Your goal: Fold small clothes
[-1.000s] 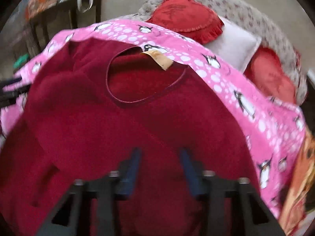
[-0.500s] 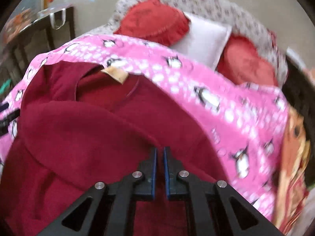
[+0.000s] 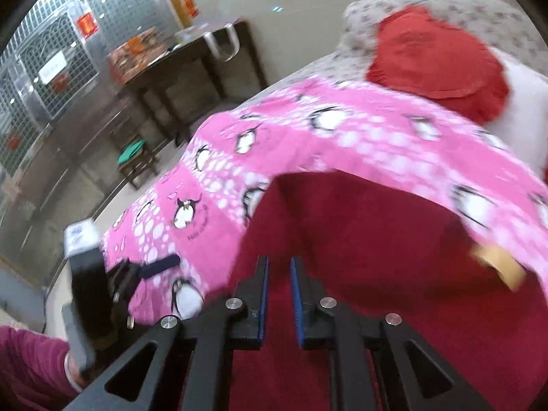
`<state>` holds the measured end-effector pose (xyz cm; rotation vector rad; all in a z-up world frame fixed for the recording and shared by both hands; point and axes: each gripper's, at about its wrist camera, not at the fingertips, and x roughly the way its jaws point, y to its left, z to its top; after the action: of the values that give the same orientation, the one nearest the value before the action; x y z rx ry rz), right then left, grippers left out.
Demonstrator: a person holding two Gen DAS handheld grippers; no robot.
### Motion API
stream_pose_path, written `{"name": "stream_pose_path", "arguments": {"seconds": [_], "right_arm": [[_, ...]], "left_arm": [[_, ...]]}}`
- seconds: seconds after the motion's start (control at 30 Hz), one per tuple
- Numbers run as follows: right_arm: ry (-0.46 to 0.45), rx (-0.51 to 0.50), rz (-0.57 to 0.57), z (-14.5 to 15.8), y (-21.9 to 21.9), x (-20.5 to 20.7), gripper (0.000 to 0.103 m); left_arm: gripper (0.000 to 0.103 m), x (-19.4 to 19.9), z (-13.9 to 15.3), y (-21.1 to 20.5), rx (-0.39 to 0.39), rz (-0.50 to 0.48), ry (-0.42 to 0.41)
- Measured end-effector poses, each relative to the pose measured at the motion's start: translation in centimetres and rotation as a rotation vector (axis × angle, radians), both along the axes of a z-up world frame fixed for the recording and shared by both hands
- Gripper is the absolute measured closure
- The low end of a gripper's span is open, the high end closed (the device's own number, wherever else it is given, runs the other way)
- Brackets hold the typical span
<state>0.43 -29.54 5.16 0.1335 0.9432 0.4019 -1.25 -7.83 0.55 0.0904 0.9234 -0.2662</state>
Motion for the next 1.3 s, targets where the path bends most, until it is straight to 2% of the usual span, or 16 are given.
{"name": "stream_pose_path", "arguments": {"seconds": [0.17, 0.23, 0.37, 0.43, 0.47, 0.5, 0.63, 0.67, 0.73, 0.77, 0.8, 0.87, 1.0, 1.07, 1.17, 1.3], "right_arm": [[0.057, -0.019, 0.041, -2.6, 2.3, 3.8, 0.092], [0.026, -0.057, 0.027, -2.6, 3.0, 4.2, 0.093], [-0.076, -0.108, -0.002, -0.4, 2.8, 3.7, 0.093], [-0.071, -0.113, -0.013, 0.0, 2.6, 3.9, 0.088], [-0.056, -0.107, -0.012, -0.1, 2.4, 4.1, 0.074], [-0.034, -0.104, -0.010, -0.5, 2.2, 4.4, 0.066], [-0.033, -0.097, 0.014, -1.5, 2.0, 4.4, 0.066], [-0.038, -0.083, 0.022, -1.5, 2.0, 4.3, 0.066], [-0.016, -0.031, 0.064, -1.8, 2.3, 4.2, 0.079], [-0.013, -0.031, 0.077, -1.9, 2.6, 4.1, 0.090], [-0.028, -0.096, 0.078, -1.9, 3.4, 3.8, 0.100], [-0.088, -0.182, 0.066, -1.2, 4.2, 3.5, 0.100], [-0.174, -0.217, -0.049, 0.3, 3.7, 4.3, 0.103], [-0.138, -0.223, -0.074, -0.6, 3.5, 5.4, 0.103], [-0.048, -0.126, -0.096, -1.6, 2.8, 5.7, 0.103], [-0.041, -0.084, -0.157, 0.7, 0.1, 0.8, 0.099]], "left_arm": [[0.011, 0.1, 0.0, 0.3, -0.023, -0.003, -0.001], [0.011, 0.2, 0.0, 0.5, -0.034, -0.007, -0.001], [0.011, 0.1, -0.1, 0.7, -0.042, -0.012, -0.003], [0.011, 0.0, -0.1, 0.6, -0.042, -0.010, -0.005], [0.011, 0.0, -0.1, 0.6, -0.042, -0.009, -0.006], [0.011, 0.0, -0.1, 0.6, -0.043, -0.009, -0.007], [0.011, 0.0, -0.2, 0.8, -0.056, -0.011, -0.004], [0.011, 0.0, -0.2, 0.8, -0.054, -0.011, -0.005], [0.011, 0.0, -0.2, 0.8, -0.051, -0.010, -0.007], [0.011, -0.1, -0.2, 0.9, -0.052, -0.009, -0.009], [0.011, -0.1, -0.2, 0.9, -0.054, -0.009, -0.010], [0.011, -0.1, -0.3, 1.1, -0.065, -0.006, -0.010], [0.009, 0.0, -0.4, 1.0, -0.060, -0.004, -0.010], [0.008, 0.0, -0.4, 0.8, -0.051, -0.005, -0.013], [0.008, 0.1, -0.3, 0.8, -0.051, -0.010, -0.009], [0.008, -0.2, 0.9, 0.9, -0.041, -0.017, -0.025]]}}
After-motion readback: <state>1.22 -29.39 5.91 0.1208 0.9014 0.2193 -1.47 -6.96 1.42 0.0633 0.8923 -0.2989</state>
